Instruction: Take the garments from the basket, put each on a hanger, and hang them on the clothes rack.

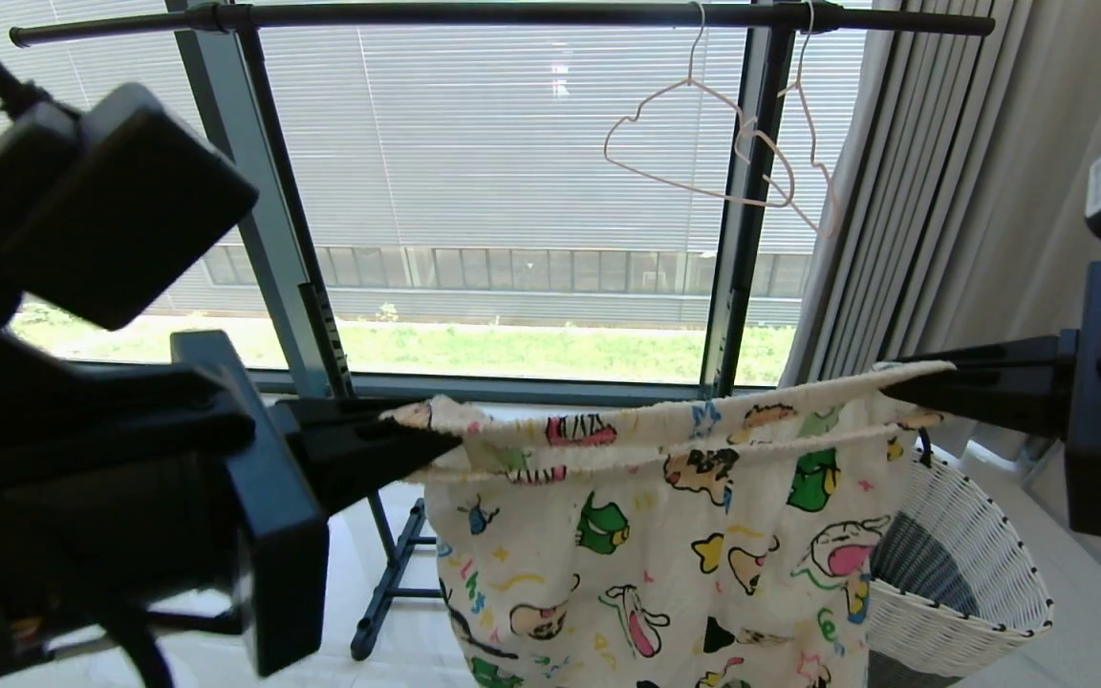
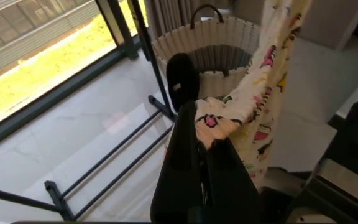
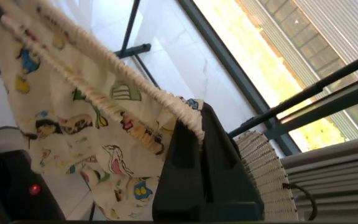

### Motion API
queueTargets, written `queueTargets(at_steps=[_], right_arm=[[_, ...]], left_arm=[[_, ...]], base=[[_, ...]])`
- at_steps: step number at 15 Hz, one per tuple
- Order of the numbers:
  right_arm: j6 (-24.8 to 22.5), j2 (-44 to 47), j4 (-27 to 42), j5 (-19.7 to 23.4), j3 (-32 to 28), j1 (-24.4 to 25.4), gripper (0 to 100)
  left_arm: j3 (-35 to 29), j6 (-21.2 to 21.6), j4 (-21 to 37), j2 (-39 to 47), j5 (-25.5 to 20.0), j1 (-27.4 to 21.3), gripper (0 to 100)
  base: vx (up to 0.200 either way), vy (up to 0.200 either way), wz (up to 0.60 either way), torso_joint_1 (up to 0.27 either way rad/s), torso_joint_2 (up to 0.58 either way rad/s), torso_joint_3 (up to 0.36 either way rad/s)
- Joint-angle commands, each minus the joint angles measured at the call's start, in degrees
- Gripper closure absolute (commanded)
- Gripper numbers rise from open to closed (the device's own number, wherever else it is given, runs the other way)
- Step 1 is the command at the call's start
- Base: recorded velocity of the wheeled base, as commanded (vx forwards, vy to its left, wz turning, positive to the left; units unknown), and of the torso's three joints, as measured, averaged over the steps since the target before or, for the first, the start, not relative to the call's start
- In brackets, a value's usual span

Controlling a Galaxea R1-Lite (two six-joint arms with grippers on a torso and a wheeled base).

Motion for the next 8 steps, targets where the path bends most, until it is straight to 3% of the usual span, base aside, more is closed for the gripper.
queueTargets(at_steps=[1,6,8], right_arm=[[0.01,6.53,-1.13,0.26,-4.92,-1.56,100],[0.01,6.62,-1.04,0.35,-5.27,-1.91,100],[0.01,5.21,-0.61,0.26,-4.56,-1.91,100]], left_arm=[[0.13,-1.46,5.09,-4.24,-0.19,-6.08,100],[0.48,-1.29,5.88,-4.06,0.08,-5.55,100],[-0.31,-0.58,4.3,-1.16,0.34,0.52,100]], base=[[0.0,0.0,0.0,0.0,0.0,0.0],[0.0,0.0,0.0,0.0,0.0,0.0],[0.0,0.0,0.0,0.0,0.0,0.0]])
